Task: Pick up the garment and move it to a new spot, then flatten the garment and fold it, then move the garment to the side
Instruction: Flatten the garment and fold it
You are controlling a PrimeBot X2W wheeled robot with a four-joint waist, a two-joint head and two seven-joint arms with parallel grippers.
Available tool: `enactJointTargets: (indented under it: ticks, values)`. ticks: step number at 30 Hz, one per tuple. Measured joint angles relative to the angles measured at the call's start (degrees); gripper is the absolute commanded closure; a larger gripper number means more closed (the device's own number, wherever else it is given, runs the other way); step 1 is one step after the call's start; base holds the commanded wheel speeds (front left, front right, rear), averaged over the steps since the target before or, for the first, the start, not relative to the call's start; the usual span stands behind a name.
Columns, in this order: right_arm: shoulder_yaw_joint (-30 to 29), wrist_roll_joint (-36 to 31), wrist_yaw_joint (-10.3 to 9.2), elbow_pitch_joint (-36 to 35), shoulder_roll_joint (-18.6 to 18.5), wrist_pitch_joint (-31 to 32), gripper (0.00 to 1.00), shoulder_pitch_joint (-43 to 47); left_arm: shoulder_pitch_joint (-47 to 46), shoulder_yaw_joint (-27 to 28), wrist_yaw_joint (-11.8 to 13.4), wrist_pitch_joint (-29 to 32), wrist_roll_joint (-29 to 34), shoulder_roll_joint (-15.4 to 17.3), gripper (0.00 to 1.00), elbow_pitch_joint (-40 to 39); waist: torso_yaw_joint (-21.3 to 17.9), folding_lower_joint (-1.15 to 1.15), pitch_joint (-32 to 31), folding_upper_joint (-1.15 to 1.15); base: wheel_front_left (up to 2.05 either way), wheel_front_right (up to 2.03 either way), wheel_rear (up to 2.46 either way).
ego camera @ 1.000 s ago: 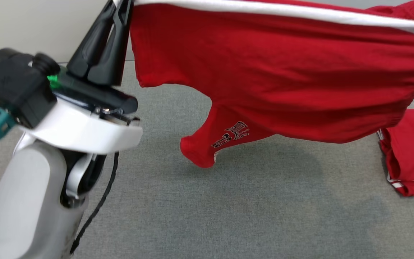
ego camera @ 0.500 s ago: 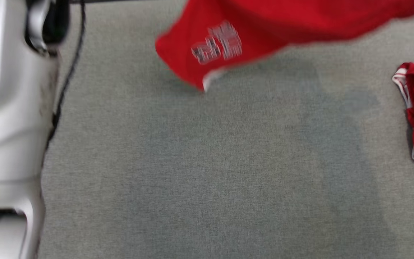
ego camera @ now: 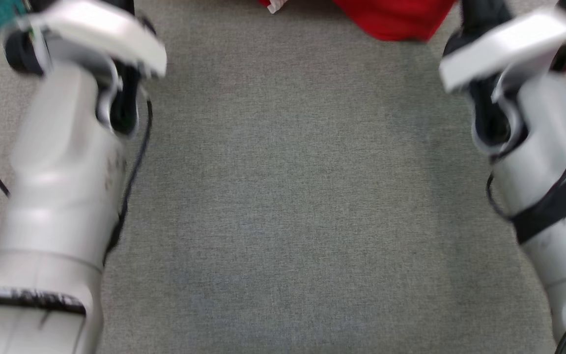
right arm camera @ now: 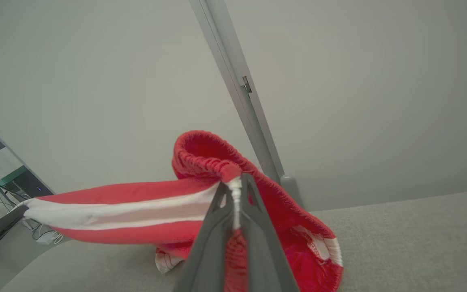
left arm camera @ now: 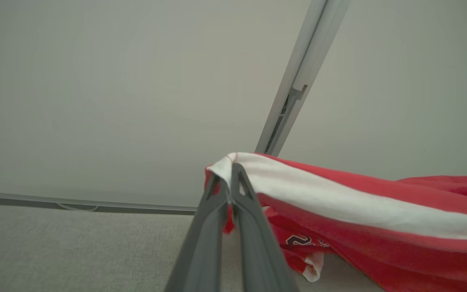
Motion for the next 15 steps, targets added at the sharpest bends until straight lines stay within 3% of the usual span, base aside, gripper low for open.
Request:
enactJointTargets:
  ticks: [5, 10, 15]
  values:
    - [5.6, 4.2, 0.01, 3.1, 0.0, -4.8, 1.0, 8.8, 11.5, 2.8, -0.4, -0.1, -1.5, -1.1, 1.0, -1.3, 0.6, 0.0, 0.3, 0.0, 0.0, 0.0, 0.0]
    - [9.3, 8.2, 0.0, -3.8, -2.0, -6.8, 1.0, 19.6, 24.8, 5.2, -0.6, -0.1, 0.2, -1.5, 1.0, -11.4, 0.5, 0.0, -1.5, 0.0, 0.0, 0.0, 0.0]
    - [7.1, 8.1, 0.01, -14.5, -3.9, -6.9, 1.0, 32.7, 38.0, 7.5, -0.6, -0.1, 1.3, -1.5, 1.0, -21.7, 0.5, 0.0, -4.9, 0.0, 0.0, 0.0, 0.0]
